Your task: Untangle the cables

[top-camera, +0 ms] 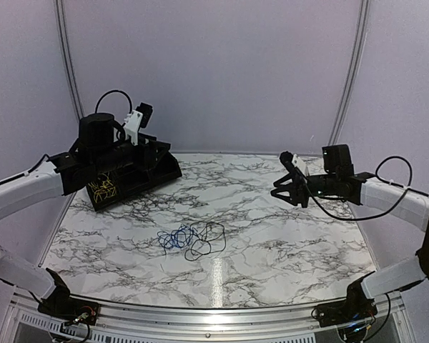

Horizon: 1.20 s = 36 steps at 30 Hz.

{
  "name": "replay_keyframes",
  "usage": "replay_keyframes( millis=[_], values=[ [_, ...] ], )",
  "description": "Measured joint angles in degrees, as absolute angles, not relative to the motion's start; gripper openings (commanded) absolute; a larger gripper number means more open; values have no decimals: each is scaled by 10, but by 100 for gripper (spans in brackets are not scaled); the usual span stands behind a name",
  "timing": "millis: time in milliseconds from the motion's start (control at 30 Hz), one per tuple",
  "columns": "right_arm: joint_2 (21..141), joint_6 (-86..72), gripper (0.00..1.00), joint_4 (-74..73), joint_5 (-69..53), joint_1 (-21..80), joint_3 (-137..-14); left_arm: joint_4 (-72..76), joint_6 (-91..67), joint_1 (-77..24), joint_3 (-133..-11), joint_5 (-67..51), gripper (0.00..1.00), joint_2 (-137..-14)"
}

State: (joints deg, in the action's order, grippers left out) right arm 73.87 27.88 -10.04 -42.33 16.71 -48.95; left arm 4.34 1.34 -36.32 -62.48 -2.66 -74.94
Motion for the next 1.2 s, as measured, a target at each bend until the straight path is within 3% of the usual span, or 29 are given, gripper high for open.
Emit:
replay_keyframes(
  millis=[167,333,367,400,433,467,700,1067,1200],
  values=[
    [823,293,27,-149,-404,235,-587,77,22,-361,-590,-27,56,-788],
    [894,305,25,-188,-390,261,-671,75,68,-356,-541,-12,59,-820],
    [906,305,26,-190,-388,264,-678,74,68,-354,-537,-9,63,-824],
    [918,305,27,-190,-386,266,-679,74,63,-351,-536,-5,75,-826],
    [930,305,28,-192,-384,268,-679,76,52,-348,-536,2,95,-825],
    [943,304,29,-195,-382,272,-679,79,43,-345,-536,10,98,-822],
    [1032,287,32,-223,-389,300,-687,105,0,-338,-529,80,99,-790],
    [1090,259,38,-237,-420,314,-674,81,-20,-338,-536,72,99,-763],
    [1103,257,38,-242,-419,337,-674,91,-36,-339,-532,118,99,-737]
  ],
)
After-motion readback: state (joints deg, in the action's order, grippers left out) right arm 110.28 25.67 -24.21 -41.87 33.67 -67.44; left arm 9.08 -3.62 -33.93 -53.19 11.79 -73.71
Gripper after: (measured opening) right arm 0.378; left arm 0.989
